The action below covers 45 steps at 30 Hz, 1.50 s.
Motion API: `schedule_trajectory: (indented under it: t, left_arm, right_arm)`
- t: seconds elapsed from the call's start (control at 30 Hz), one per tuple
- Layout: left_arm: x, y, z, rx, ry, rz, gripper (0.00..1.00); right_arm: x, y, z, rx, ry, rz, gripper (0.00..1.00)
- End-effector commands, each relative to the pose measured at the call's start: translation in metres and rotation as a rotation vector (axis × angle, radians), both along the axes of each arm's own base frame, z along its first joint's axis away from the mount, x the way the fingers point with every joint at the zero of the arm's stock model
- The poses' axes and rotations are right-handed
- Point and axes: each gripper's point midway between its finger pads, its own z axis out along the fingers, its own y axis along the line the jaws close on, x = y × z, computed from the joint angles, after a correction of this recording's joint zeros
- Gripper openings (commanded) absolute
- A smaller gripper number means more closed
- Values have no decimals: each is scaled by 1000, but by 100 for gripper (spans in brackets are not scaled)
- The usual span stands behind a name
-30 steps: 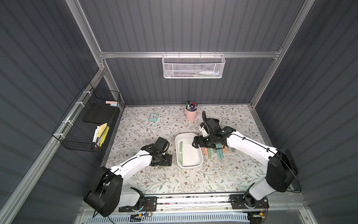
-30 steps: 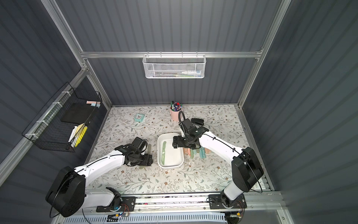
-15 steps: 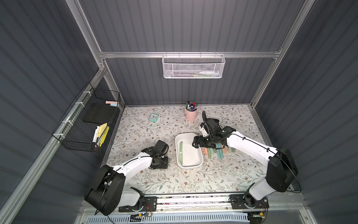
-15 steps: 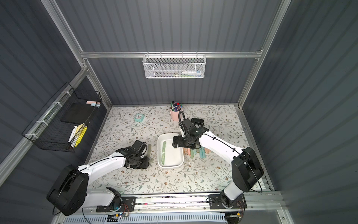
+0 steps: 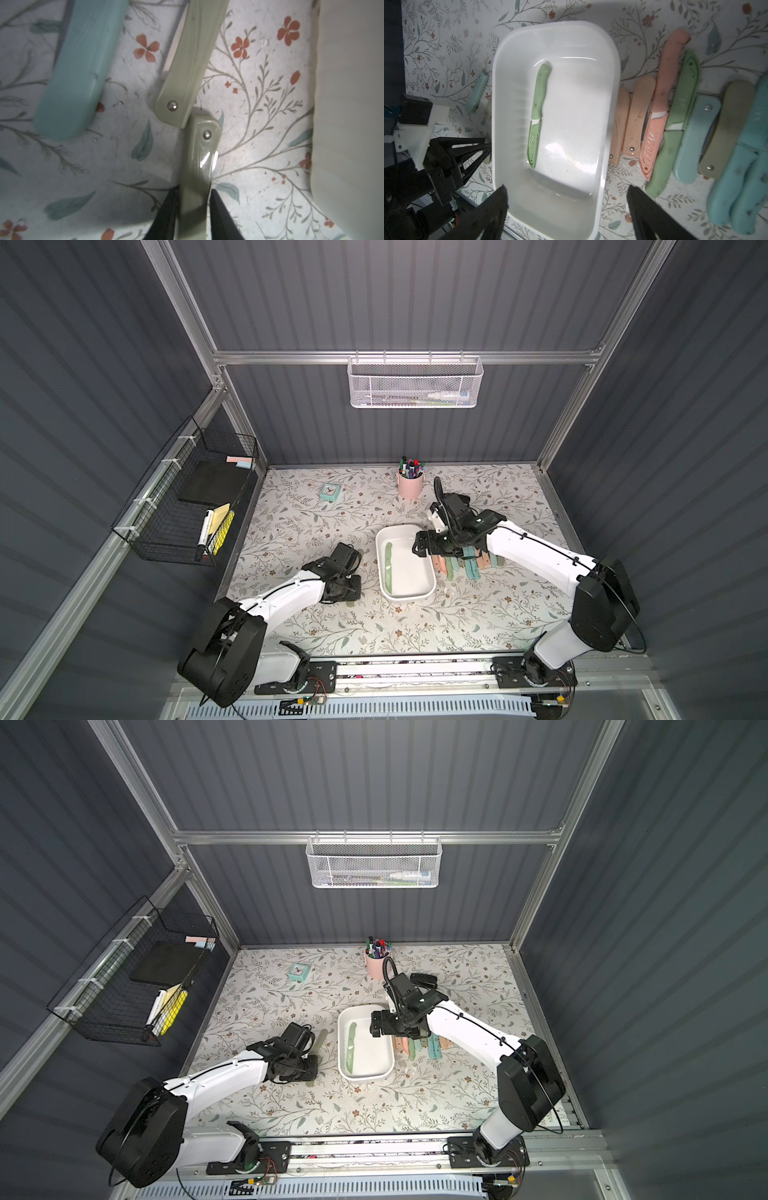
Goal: Take the fruit knife out of the storage box
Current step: Pick up the fruit knife from the center of the board, then place the fruit knife at the center of the board.
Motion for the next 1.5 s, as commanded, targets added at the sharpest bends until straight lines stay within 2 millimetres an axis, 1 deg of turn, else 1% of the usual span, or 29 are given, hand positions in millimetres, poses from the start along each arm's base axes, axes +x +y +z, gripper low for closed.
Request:
schedule_trajectory:
  t: [0.0, 0.07, 0.13, 0.17, 0.27, 0.3, 0.37, 0.47, 0.53, 0.63, 0.73, 0.8, 0.9, 1.03, 1.17, 1.27, 1.37, 1.47]
  left_arm:
    - [-18, 10, -15, 47, 76, 13, 43]
    - [-18, 8, -18, 47, 84, 7, 47]
    - [-17, 6, -19, 45, 87, 3, 48]
    - [-17, 5, -20, 47, 91, 0, 45]
    - [-16, 5, -22, 53, 98, 2, 30]
    - [-16, 4, -22, 53, 98, 5, 27]
    - [-16, 5, -22, 57, 97, 9, 23]
    - [-14, 5, -17, 59, 89, 8, 15]
    - [-13, 4, -13, 55, 83, 5, 15]
    - [-7, -2, 1, 32, 58, -7, 15]
    - [3, -11, 22, -7, 15, -28, 17]
    - [2, -20, 32, -59, 22, -38, 18]
    - [11, -20, 45, -50, -8, -27, 19]
    - [26, -8, 50, -1, -26, 2, 20]
    - [46, 16, 44, -55, -17, 137, 21]
    - [60, 37, 40, -30, -22, 211, 22]
    - [74, 49, 38, -14, -19, 253, 22]
    - [86, 55, 35, -11, -17, 276, 22]
  right_arm:
    - [0, 1, 0, -5, 17, -10, 92]
    - [0, 2, 0, -2, 20, -11, 92]
    - [0, 1, -1, -4, 21, -14, 92]
    - [0, 0, -1, -6, 21, -14, 92]
    - [-1, 0, 0, -7, 17, -16, 92]
    - [-1, -1, 0, -9, 19, -17, 92]
    - [-1, -1, 0, -11, 19, -19, 92]
    - [-1, -2, -1, -14, 22, -21, 92]
    - [-1, -2, -2, -14, 24, -23, 92]
    - [-1, -1, -5, -19, 31, -25, 92]
    - [-1, -2, -5, -22, 32, -28, 92]
    - [-1, -2, -6, -25, 32, -26, 92]
    - [-1, -2, -7, -24, 36, -28, 92]
    - [-2, -2, -8, -24, 44, -27, 92]
    - [-2, -2, -8, -26, 41, -19, 92]
    - [-2, -3, -7, -30, 38, -19, 92]
    - [-3, -2, -7, -29, 40, -14, 92]
    - [-2, -3, -7, -33, 41, -11, 92]
